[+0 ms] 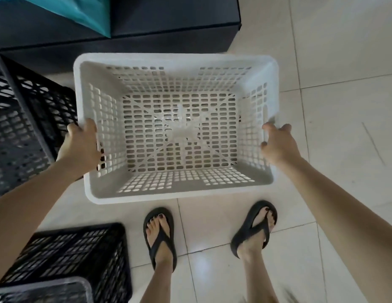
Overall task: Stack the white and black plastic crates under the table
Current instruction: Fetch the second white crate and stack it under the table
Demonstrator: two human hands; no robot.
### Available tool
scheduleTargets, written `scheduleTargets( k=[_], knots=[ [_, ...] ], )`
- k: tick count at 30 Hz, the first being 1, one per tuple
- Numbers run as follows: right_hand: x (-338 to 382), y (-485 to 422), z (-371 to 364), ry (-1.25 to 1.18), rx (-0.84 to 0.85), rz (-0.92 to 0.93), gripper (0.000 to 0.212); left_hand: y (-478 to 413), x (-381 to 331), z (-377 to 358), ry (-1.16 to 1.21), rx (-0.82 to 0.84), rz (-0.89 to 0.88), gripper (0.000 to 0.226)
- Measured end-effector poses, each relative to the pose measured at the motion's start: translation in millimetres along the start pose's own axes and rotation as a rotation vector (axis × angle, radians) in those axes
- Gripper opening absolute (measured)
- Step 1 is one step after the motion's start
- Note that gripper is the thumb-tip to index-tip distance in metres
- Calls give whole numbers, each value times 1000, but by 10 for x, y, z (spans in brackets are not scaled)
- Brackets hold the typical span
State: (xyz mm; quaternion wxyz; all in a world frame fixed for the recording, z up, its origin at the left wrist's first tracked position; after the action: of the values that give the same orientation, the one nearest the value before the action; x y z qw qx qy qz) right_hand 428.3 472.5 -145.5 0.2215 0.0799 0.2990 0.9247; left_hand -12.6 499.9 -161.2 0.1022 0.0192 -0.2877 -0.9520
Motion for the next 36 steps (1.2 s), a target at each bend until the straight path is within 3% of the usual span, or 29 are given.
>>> scheduleTargets(
  k=[7,10,14,20,29,33,36],
  knots=[
    [-238,102,257,96,-5,37,62,244,-248,322,24,5,-30,53],
    [-436,228,484,82,35,26,62,438,-422,572,85,46,-5,75],
    [-826,380,885,52,38,35,67,747,-740,891,-17,90,14,103],
    [-1475,617,1695,13,23,12,78,1226,-1347,1488,-73,181,47,66],
    [-2429,794,3329,59,-48,-15,90,1958,-2555,2698,-17,183,41,76],
    [-2824,665,4053,73,-81,-47,85,2170,-3197,3134,96,216,70,89],
    [-3033,462,4560,87,-92,-67,84,2128,-3611,3375,136,242,75,85]
  ],
)
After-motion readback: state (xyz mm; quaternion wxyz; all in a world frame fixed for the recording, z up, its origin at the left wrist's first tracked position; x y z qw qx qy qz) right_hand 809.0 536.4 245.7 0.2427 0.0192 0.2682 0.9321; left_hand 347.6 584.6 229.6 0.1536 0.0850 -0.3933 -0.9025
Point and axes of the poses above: each hand's wrist, its own y-axis away from the middle knuckle, its own z-axis out of the back of the hand, x = y × z, the point moved 6 cm from there along -y, towards the middle knuckle, and after that the axes turned 4 degrees about -x, right-handed, at the moved point
